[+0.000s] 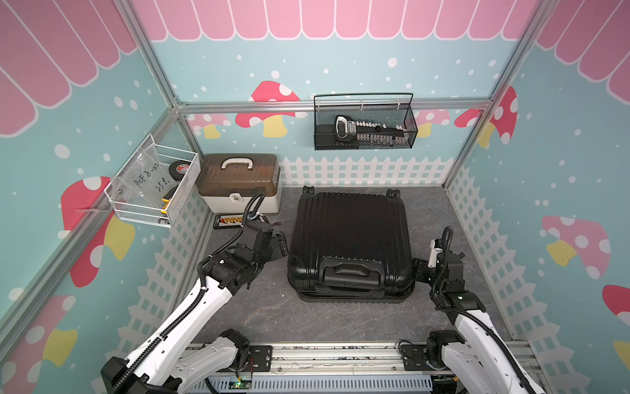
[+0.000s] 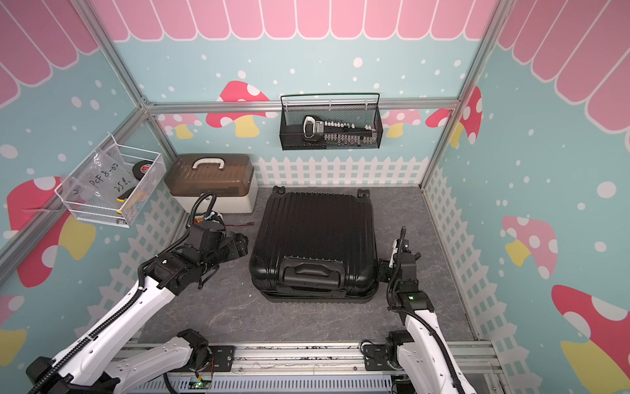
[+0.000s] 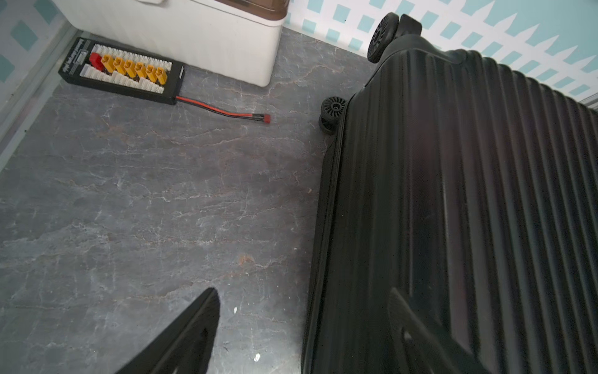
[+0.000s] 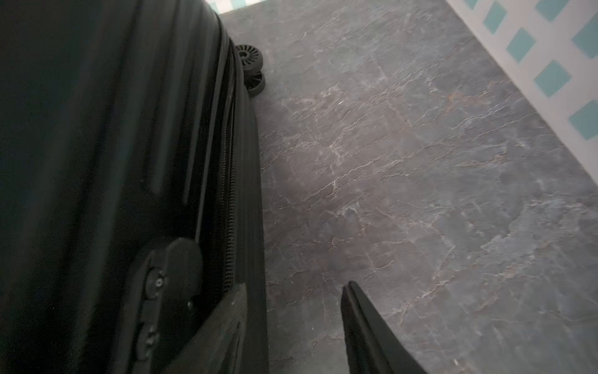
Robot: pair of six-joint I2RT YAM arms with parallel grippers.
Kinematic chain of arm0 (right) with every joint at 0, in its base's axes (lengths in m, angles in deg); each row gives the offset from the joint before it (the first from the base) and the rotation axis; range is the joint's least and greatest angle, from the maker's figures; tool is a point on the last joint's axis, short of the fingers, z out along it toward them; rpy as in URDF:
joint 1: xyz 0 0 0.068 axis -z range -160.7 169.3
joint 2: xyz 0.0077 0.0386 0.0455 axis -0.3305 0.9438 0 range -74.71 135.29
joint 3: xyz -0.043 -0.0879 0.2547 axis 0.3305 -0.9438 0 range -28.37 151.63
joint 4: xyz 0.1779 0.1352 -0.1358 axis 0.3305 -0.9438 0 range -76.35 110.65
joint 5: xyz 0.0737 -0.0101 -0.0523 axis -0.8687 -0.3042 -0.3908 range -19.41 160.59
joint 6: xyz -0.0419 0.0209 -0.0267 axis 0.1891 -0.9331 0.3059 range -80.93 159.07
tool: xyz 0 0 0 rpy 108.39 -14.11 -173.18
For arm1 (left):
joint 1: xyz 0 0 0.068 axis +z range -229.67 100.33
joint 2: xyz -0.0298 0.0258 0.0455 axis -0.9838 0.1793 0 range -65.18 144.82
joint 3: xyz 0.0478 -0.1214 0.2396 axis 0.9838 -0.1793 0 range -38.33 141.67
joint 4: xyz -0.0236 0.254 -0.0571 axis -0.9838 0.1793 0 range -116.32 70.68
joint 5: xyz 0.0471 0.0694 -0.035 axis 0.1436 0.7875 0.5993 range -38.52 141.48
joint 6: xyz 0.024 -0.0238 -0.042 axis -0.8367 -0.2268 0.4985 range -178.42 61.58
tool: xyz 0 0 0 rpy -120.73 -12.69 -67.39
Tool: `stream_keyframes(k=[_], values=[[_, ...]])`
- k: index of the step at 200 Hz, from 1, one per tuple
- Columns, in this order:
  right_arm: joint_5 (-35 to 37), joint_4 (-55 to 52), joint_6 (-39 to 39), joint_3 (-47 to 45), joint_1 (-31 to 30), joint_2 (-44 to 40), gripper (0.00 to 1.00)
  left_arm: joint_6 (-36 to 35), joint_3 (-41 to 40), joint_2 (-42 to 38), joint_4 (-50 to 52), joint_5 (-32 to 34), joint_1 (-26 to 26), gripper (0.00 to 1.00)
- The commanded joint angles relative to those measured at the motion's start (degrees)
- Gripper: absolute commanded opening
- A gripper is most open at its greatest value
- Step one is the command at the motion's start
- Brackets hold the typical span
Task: Close the suitcase zippers
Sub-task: Adjust the suitcase at the center of the board.
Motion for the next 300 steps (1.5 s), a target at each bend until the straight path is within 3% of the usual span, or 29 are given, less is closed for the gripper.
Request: stream_keyframes(k=[1,63,102,193,242,300], values=[[-9.45,5.96,-0.06,-1.46,-1.23,0.62,0.51,7.93,3.41,-1.60,6.75,2.80,-1.94,0.85],[-9.56,15.21,0.70,-4.22,-8.32,2.88,0.53,14.99,6.30,-1.01,9.04,3.02,-11.60,0.94],[-5.52,20.47,1.17,-2.24,-16.14,10.14,0.53,19.77,9.44,1.60,14.26,8.03,-16.26,0.99],[2.46,26.28,2.49,3.94,-26.42,21.44,0.53,36.97,8.77,9.67,13.88,5.19,-16.68,0.91],[7.68,25.29,3.29,3.36,-27.04,17.19,0.52,44.82,5.02,12.33,10.33,5.80,-16.60,0.83],[12.70,20.24,7.34,4.73,-27.07,9.53,0.51,44.29,7.98,22.28,7.27,1.45,-16.24,0.76]])
